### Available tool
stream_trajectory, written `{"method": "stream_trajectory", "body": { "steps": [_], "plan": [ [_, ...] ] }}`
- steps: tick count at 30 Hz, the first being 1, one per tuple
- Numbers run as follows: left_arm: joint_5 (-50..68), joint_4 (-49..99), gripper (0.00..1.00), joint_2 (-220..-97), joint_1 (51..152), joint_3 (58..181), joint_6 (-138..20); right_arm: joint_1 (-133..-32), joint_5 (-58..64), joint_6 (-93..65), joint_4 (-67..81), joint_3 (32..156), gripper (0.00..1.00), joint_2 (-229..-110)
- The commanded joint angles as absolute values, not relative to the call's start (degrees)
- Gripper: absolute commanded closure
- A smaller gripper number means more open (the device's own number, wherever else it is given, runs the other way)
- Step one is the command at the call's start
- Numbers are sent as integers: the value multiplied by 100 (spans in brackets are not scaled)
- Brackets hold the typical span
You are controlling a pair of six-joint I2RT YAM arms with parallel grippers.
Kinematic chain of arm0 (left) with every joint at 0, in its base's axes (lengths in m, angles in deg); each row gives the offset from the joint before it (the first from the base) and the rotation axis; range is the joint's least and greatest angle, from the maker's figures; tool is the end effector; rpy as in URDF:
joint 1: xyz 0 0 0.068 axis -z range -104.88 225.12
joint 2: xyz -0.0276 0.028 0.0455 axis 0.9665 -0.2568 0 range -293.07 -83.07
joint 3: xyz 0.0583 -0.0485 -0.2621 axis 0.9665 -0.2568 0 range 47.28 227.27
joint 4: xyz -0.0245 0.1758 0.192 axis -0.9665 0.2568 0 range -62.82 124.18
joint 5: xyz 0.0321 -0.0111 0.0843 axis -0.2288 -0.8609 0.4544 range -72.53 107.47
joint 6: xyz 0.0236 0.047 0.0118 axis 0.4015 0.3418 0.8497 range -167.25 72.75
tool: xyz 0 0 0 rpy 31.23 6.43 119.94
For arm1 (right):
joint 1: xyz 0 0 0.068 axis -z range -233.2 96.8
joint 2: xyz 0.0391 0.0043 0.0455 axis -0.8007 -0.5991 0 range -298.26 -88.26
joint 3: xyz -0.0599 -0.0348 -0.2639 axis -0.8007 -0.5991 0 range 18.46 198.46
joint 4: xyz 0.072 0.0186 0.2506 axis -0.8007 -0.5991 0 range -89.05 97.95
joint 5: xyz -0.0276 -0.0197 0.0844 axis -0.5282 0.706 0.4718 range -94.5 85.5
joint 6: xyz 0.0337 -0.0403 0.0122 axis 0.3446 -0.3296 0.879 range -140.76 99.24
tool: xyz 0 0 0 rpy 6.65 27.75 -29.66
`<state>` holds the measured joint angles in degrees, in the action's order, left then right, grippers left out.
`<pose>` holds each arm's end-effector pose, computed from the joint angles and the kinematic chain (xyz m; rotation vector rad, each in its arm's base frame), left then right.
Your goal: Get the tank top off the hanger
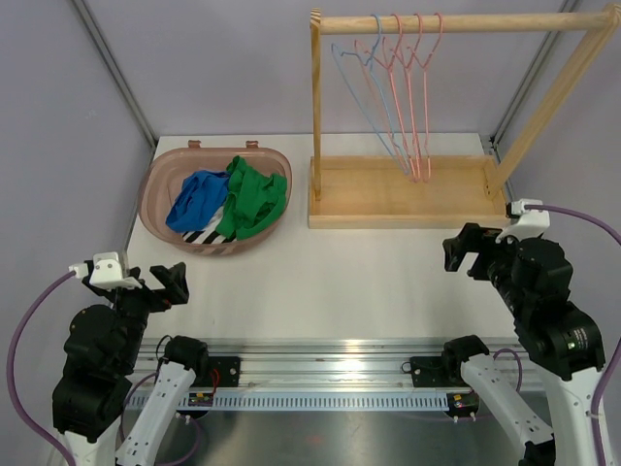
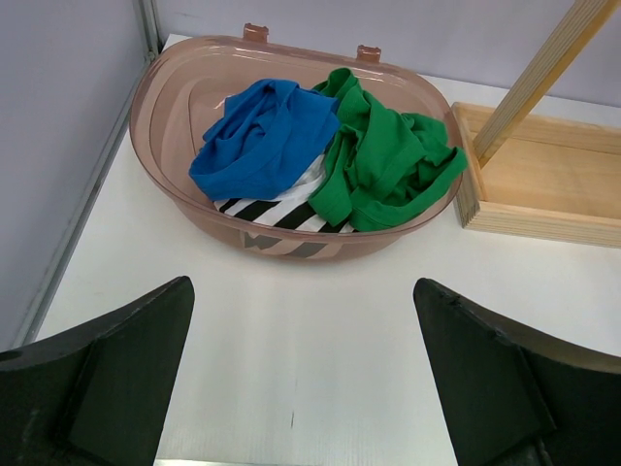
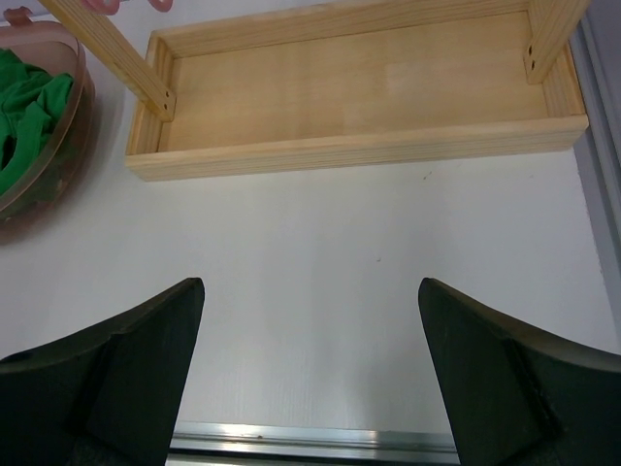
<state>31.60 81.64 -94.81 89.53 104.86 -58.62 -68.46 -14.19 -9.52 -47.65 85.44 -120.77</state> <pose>-0.0014 0.0093 0.3686 -0.1367 1.7127 -0.1213 0.0663 0.0119 0.4042 0.0444 1.9362 0.1444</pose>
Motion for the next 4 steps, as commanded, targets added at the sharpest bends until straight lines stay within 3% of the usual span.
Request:
{"method": "stream_trajectory", "body": {
  "steps": [1,4],
  "plan": [
    [3057,7983,1,-9564,8980,10440,-5762,-6858,-1364,-890,-4540,8517,1,-12131],
    [3092,7983,1,-9572,8980,10432,-5762,-6858,-1373,-898,-4531,8517,0,-12131]
  ]
}}
